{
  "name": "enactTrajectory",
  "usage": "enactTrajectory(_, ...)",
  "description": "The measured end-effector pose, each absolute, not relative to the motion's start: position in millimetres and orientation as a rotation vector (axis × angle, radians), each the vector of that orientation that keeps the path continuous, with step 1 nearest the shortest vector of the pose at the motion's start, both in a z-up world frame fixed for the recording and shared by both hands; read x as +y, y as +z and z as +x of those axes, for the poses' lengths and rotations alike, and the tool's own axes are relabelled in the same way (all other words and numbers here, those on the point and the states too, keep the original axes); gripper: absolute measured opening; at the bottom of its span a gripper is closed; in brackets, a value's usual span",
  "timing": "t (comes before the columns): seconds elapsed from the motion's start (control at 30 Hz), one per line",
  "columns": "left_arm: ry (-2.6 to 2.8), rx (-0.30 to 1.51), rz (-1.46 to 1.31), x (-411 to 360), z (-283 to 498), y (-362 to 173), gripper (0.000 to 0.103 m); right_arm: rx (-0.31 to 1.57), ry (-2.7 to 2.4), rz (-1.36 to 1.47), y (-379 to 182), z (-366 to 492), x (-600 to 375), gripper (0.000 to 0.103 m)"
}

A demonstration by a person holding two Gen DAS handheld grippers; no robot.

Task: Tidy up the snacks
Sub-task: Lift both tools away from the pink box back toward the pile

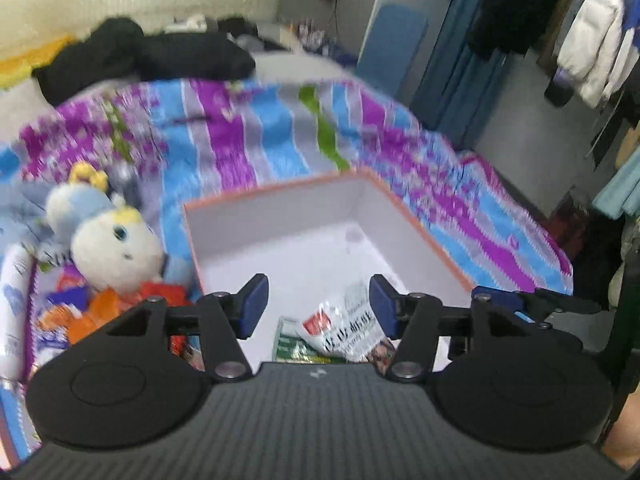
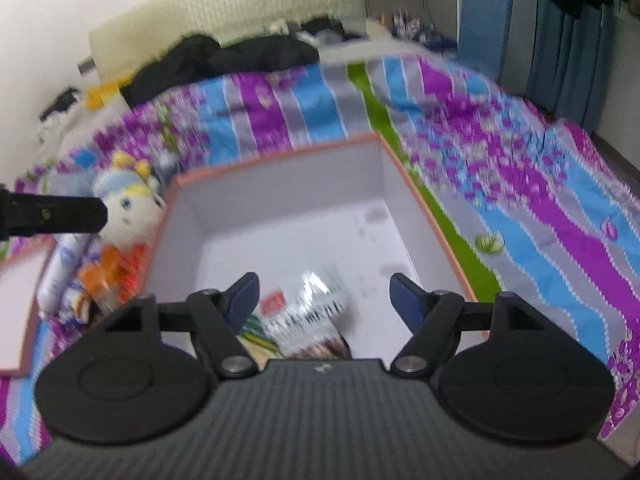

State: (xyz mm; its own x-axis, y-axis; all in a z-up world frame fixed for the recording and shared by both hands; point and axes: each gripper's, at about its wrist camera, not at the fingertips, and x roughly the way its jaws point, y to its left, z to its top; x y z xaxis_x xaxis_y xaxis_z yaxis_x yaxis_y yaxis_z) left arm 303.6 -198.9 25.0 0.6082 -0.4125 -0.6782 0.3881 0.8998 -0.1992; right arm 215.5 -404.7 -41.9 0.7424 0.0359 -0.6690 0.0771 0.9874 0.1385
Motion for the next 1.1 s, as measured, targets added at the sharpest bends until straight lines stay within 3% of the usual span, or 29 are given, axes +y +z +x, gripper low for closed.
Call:
enactTrajectory(0.43, -0.362, 0.589, -0.059, -134, 243, 67, 0.063, 0.502, 0.033, 0.130, 19, 164, -359, 0.074)
enactTrajectory(1.1, -0.219, 0.503, -0.034, -60, 133, 32, 0.066, 0.431, 0.143, 0.148, -4, 99, -278, 0.074)
